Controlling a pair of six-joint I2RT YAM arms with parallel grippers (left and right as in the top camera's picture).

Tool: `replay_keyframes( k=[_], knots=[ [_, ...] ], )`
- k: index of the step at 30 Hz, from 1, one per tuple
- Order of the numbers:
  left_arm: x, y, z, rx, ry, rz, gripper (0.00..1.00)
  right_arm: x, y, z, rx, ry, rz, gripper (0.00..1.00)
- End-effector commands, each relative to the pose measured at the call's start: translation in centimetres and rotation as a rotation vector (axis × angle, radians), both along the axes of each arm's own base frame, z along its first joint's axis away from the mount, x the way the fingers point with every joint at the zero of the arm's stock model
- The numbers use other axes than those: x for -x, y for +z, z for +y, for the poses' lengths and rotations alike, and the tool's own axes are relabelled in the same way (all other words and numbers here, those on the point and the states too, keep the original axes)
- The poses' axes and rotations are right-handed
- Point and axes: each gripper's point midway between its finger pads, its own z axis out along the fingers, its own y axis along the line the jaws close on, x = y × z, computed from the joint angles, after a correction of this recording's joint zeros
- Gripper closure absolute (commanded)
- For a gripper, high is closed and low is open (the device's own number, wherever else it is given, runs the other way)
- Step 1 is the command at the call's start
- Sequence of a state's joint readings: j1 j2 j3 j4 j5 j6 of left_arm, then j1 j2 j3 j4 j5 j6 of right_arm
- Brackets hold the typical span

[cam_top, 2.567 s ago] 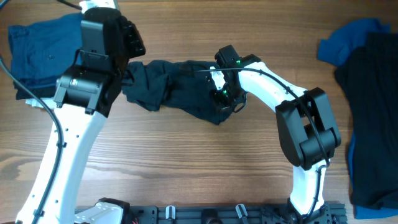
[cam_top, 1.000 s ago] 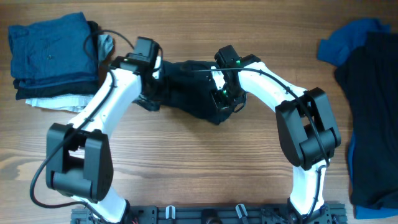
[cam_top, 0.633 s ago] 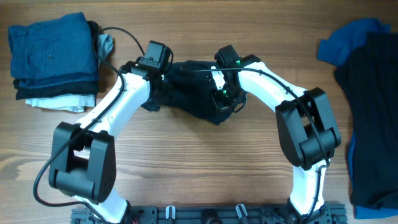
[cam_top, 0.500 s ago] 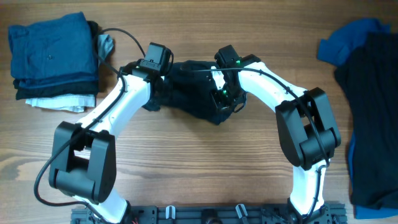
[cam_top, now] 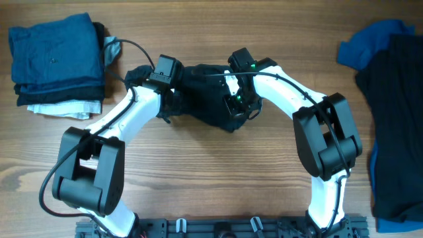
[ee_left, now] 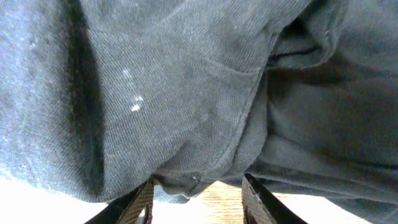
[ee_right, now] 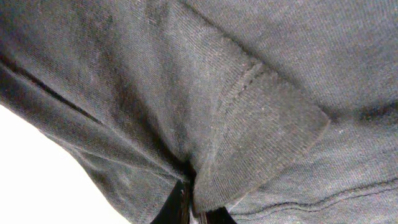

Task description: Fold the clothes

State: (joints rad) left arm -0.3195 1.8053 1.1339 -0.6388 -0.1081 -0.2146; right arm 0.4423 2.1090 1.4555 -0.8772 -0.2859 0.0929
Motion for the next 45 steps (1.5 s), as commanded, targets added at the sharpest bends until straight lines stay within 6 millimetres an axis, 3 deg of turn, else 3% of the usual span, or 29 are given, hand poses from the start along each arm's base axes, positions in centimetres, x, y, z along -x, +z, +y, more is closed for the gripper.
replay_keyframes(
  k=[1, 14, 27, 30, 38, 45],
  knots=[
    [0.1, -0.7, 0.5, -0.021, 0.009, 0.01, 0.55, -0.7, -0.3, -0.1, 0.021, -0.016, -0.011, 0.95],
    [-0.1, -1.4, 1.2, -0.078, -0.031, 0.013, 0.55, -0.7, -0.3, -0.1, 0.021, -0.016, -0.011, 0.95],
    [-1.0, -1.1, 1.6, -0.104, -0.019, -0.027, 0.78, -0.7, -0.3, -0.1, 0.021, -0.016, -0.011, 0.95],
    [-1.3, -0.3, 2.3, -0.14, -0.006, -0.057, 0.83, -0.7, -0.3, -0.1, 0.021, -0.016, -0.011, 0.95],
    [-1.9, 2.7, 2.6, -0.144, 0.008, -0.136, 0.82, -0.7, -0.3, -0.1, 0.021, -0.016, -0.012, 0.94],
    [-1.8, 3.0, 2.6, -0.145, 0.009, -0.139, 0.88, -0.7, -0.3, -0.1, 0.021, -0.016, -0.011, 0.96]
  ],
)
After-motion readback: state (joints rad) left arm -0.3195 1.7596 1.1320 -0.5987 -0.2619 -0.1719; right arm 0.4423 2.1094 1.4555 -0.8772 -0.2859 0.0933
